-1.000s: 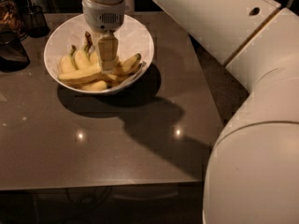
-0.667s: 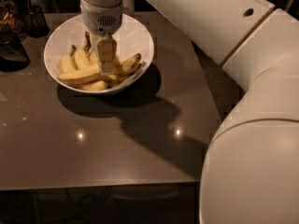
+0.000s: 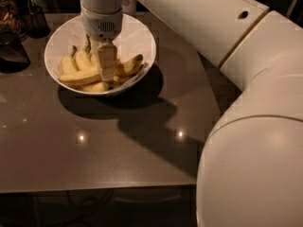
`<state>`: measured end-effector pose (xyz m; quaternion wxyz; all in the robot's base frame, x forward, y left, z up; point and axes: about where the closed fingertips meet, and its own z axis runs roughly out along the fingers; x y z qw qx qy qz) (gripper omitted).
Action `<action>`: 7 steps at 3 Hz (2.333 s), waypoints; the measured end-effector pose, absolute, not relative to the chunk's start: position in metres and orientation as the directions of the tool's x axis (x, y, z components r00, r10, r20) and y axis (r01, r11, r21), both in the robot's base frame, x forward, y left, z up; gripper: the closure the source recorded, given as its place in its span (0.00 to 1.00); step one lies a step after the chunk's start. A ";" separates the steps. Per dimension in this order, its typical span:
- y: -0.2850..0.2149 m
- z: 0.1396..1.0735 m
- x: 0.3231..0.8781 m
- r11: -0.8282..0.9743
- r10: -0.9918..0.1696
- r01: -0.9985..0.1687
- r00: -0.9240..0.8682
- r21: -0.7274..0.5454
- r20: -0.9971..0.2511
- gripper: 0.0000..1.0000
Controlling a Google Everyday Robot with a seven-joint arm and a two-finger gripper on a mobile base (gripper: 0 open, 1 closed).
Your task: Pick banana from white bowl
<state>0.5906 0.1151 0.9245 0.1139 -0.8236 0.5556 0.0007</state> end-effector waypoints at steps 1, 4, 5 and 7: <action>0.114 0.916 0.592 -0.359 -0.916 -0.917 0.382 -0.172 -0.125 0.37; 0.108 0.902 0.595 -0.352 -0.920 -0.925 0.370 -0.142 -0.127 0.55; 0.108 0.906 0.595 -0.352 -0.920 -0.925 0.370 -0.142 -0.127 0.79; 0.094 0.907 0.597 -0.309 -0.933 -0.941 0.328 -0.136 -0.149 1.00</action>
Offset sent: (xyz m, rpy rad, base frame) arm -0.0033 -0.0201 -0.0231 -0.0534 0.0773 -0.0107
